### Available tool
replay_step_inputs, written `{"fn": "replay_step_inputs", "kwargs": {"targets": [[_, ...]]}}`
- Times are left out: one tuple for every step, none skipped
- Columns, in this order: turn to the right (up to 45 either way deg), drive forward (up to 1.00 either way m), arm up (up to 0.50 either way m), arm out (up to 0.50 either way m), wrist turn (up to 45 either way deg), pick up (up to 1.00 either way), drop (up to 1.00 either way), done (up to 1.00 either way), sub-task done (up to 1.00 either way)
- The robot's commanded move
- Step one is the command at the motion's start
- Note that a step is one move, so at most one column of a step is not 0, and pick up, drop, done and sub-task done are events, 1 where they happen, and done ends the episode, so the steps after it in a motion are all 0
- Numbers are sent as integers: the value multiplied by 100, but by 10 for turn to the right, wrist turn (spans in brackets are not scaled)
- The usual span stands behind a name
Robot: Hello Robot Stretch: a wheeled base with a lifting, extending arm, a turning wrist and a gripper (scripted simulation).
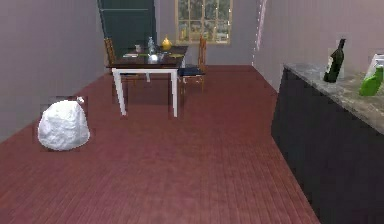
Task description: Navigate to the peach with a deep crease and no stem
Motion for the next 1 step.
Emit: {"fn": "replay_step_inputs", "kwargs": {"targets": [[450,0,0,0,0,0,0,0,0]]}}
